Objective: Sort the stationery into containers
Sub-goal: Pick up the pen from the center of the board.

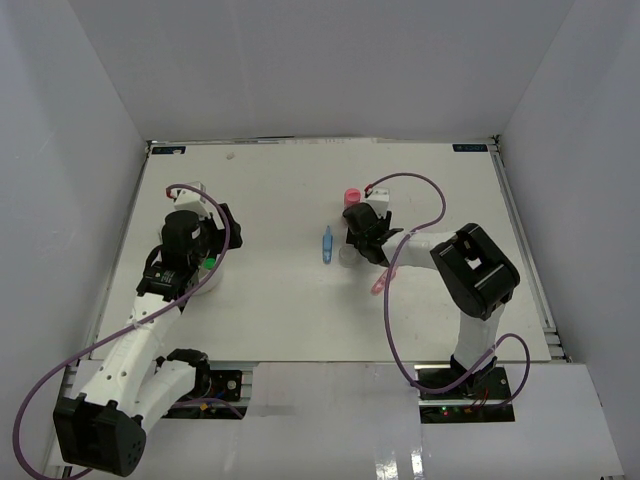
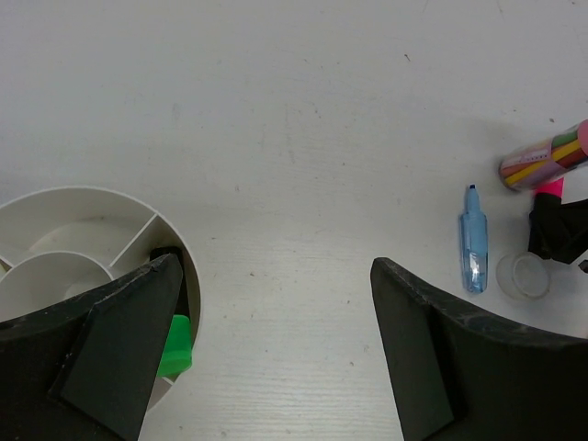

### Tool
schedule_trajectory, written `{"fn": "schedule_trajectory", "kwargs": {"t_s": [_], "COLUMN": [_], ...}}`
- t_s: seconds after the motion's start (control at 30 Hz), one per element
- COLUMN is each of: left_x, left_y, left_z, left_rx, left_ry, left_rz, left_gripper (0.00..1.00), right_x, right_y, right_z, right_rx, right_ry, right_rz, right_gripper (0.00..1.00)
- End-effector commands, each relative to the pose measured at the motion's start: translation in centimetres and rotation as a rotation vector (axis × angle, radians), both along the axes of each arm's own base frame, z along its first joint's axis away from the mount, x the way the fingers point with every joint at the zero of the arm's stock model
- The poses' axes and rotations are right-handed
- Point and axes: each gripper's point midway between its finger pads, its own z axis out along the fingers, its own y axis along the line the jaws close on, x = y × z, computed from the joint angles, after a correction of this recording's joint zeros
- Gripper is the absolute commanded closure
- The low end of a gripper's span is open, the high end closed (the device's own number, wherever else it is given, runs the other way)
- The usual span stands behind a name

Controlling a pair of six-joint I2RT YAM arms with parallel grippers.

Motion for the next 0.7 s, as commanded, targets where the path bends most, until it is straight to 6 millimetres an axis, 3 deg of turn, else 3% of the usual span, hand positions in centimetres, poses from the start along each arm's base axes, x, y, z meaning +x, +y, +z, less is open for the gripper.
{"fn": "schedule_trajectory", "kwargs": {"t_s": [0.0,0.17,0.33,0.47,0.67], "left_x": [0.0,-0.1,-0.1,-0.1,-1.0], "left_y": [-0.4,-0.4,-0.6,-1.6,-4.8], "left_z": [0.6,0.5,0.5,1.0,4.1], "left_rx": [-0.015,-0.013,-0.018,-0.049,-0.162], "left_ry": [-0.026,-0.025,-0.024,-0.030,-0.053], "left_rz": [-0.016,-0.016,-0.024,-0.072,-0.225], "left_gripper": [0.05,0.05,0.05,0.05,0.04], "right_x": [0.6,0.1,-0.4,-0.5,-1.7], "right_y": [-0.7,-1.6,-3.2,-3.8,-4.1], "right_z": [0.0,-0.9,-1.0,0.8,5.2], "right_rx": [0.001,-0.023,-0.033,-0.048,-0.050], "right_ry": [-0.044,-0.016,-0.013,-0.043,-0.161], "right_rz": [-0.055,-0.079,-0.113,-0.100,0.035], "right_gripper": [0.38,0.46,0.64,0.77,0.78]}}
